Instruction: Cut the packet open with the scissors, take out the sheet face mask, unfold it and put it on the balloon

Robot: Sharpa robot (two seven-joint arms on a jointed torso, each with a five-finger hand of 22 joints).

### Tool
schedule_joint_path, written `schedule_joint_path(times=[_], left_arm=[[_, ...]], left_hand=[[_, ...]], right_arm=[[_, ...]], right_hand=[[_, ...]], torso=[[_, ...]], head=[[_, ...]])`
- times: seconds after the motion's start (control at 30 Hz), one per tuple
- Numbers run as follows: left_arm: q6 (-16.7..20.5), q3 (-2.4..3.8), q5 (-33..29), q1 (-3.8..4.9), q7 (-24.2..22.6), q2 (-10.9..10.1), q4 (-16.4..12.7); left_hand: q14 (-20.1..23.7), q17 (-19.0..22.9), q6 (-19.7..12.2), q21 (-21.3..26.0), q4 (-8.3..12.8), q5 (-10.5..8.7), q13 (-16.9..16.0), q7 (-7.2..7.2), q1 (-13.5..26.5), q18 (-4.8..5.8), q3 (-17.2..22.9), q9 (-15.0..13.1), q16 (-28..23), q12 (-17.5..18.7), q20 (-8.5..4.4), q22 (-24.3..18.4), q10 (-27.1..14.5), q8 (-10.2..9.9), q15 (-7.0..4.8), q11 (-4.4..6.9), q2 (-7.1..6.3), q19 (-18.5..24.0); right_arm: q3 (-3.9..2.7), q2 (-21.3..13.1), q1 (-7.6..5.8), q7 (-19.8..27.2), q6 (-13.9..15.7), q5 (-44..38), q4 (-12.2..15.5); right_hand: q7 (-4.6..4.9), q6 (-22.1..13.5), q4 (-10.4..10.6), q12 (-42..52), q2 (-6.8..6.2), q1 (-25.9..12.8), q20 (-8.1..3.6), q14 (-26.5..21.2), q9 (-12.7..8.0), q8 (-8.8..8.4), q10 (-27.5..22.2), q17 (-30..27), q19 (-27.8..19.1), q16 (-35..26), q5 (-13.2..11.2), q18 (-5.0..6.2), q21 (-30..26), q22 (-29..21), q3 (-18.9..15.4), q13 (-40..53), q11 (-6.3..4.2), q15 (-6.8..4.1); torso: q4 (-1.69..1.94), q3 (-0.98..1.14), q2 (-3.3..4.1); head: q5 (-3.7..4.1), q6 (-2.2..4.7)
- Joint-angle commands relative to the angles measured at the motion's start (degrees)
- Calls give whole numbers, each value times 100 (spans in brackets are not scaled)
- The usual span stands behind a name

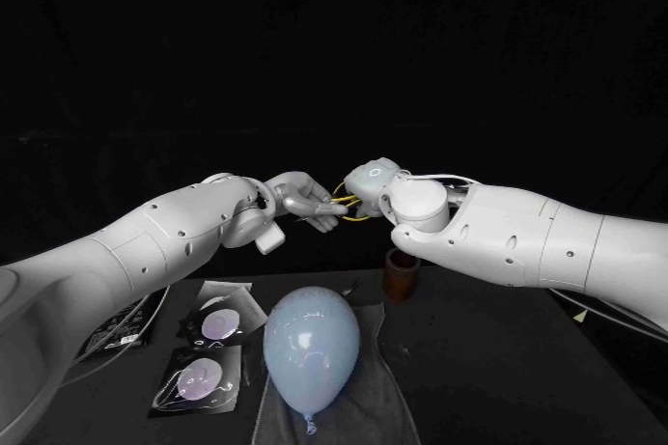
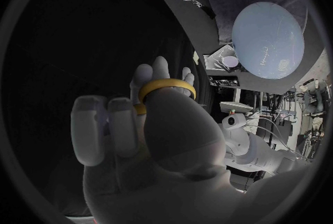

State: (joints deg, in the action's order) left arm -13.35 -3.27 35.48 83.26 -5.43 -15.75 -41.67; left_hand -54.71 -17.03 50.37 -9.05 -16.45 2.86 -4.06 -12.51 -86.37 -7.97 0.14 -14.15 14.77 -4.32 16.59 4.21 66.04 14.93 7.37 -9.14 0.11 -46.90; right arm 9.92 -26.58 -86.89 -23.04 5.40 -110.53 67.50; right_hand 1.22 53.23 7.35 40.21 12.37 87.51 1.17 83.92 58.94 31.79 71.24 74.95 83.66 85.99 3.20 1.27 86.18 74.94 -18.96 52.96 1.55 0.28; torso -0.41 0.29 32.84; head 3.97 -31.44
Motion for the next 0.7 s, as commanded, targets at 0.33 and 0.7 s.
schedule_joint_path(times=[0.33, 0.7], left_arm=[[-211, 1, -587, 2, -49, -29, 20], [-593, 0, -706, 3, 160, -53, 16]], left_hand=[[-439, -207, 390, -41, 14, -7, 1, 274, -876, -121, 1235, -160, 97, -40, -3, 6, 582, 221, -222, 268, 588, -118], [-525, -423, 394, -35, 4, -9, 13, 281, -394, -134, 2277, -416, 19, 40, -5, 5, 772, 363, -240, 282, 201, -101]], right_arm=[[-3, 21, 10, 27, -88, -272, -72], [3, 18, 34, 41, 194, -389, -84]], right_hand=[[-8, 31, 21, -164, 268, 361, -93, 437, -16, -8, 559, 646, 480, -12, -33, -30, -39, 1331, -82, -106, -423, -642], [33, -13, 108, -1087, 242, 487, -82, 405, -104, -135, 249, 531, 441, -79, -34, -10, -139, 1294, -221, -739, -381, -618]], torso=[[-1, 2, 3], [-5, 3, -2]], head=[[10, -24], [9, -44]])
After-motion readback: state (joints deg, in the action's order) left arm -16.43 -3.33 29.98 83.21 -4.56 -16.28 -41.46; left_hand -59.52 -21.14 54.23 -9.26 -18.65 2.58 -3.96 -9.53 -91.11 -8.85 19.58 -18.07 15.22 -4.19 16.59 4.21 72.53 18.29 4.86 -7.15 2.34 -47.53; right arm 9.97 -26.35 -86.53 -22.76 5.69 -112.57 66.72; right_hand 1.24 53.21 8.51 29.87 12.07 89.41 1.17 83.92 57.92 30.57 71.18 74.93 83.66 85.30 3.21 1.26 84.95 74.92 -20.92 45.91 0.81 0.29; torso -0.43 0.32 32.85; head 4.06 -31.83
